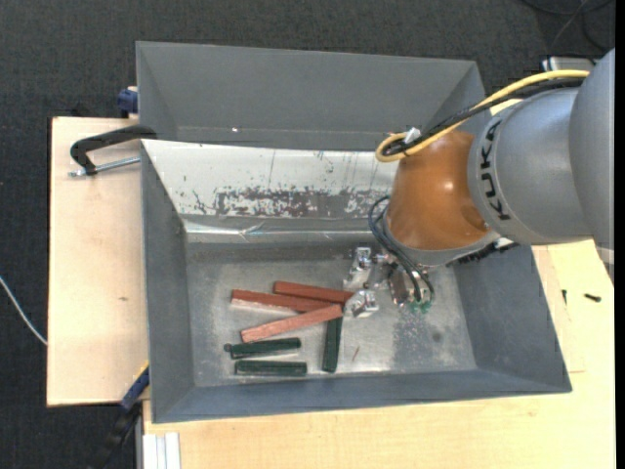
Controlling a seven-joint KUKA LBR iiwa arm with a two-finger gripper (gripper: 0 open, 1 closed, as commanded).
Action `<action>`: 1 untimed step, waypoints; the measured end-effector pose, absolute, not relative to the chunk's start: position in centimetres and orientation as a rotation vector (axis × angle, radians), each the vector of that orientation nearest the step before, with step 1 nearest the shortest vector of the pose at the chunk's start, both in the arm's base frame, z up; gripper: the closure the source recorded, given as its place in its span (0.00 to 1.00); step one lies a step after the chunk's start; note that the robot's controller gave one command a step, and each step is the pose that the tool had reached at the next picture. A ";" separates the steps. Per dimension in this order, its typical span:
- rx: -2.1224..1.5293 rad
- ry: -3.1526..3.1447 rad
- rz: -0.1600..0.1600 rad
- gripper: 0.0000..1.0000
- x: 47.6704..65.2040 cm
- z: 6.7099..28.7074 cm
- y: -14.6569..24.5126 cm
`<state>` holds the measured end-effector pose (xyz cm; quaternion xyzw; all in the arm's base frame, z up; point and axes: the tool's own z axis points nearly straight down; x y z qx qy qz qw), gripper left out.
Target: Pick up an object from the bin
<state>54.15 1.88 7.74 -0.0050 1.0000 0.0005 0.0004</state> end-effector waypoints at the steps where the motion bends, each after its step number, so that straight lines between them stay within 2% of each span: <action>1: -0.016 3.141 0.001 1.00 54.1 7.7 1.9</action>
Offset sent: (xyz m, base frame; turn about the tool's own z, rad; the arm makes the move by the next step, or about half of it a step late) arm 0.0009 0.0136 0.1408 -0.0503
